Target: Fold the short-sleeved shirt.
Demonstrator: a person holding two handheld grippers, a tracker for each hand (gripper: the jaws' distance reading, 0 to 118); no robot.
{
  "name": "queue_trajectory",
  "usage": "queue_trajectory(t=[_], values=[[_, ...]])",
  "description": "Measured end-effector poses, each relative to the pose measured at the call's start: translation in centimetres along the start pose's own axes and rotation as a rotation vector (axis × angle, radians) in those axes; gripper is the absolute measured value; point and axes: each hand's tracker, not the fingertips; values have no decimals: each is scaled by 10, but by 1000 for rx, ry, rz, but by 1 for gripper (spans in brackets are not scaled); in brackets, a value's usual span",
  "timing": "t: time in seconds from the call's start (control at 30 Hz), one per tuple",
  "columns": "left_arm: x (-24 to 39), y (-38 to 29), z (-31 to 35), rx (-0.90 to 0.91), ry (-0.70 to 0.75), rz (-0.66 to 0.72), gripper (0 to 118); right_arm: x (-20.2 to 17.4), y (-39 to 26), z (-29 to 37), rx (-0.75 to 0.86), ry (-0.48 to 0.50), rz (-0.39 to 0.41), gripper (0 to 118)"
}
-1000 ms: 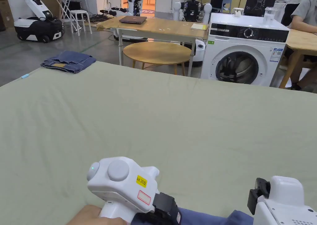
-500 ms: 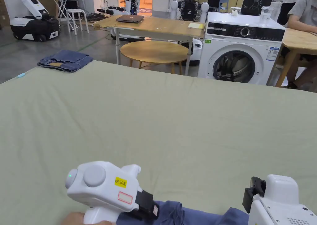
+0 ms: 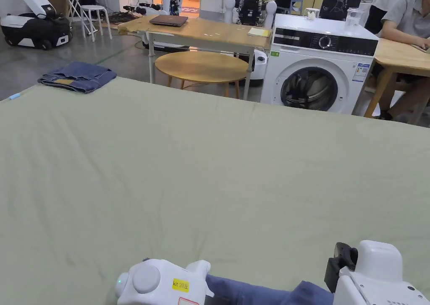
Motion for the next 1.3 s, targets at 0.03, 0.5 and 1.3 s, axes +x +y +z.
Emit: queue_trajectory(t=[0.03,0.5,1.3], values=[[-2,-1,1,11,-5,18,0,1,1,1,0,0,-1,0],[23,8,115,154,62,-71,0,2,8,5,28,-10,9,0],[-136,4,133,198,-291,170,31,-17,17,8,97,38,11,0]])
